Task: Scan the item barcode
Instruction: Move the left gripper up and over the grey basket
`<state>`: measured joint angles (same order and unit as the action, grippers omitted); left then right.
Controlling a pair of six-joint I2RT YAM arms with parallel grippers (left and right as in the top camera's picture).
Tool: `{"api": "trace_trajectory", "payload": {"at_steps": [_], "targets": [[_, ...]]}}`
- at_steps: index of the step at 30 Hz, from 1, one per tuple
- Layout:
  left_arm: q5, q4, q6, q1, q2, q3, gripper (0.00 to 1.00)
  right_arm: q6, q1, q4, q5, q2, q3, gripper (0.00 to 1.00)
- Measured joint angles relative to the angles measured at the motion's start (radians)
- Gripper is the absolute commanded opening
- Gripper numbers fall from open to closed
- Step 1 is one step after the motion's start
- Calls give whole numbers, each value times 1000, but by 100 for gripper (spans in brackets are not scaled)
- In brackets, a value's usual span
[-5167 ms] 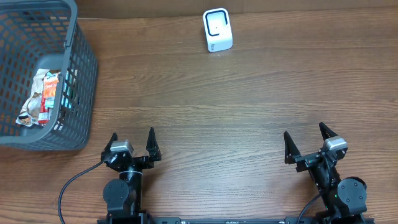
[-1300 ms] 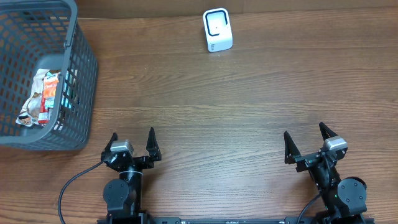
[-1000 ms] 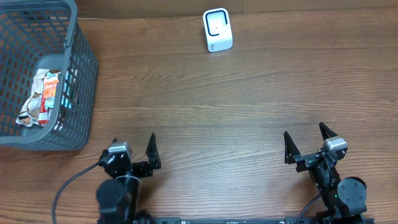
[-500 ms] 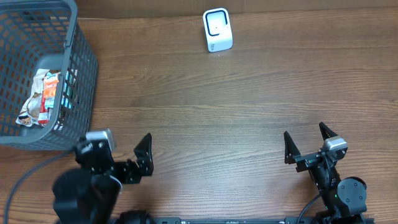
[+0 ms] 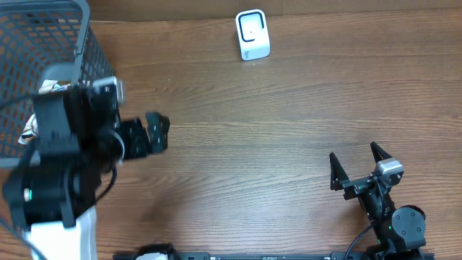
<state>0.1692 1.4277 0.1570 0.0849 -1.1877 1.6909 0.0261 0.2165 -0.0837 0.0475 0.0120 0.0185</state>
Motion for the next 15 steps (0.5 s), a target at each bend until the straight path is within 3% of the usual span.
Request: {"api": "trace_trajectory", "payload": {"at_steps": [15], "targets": [[-1, -198, -47, 0, -116, 5, 100, 0, 0, 0, 0, 0, 0, 100]]}}
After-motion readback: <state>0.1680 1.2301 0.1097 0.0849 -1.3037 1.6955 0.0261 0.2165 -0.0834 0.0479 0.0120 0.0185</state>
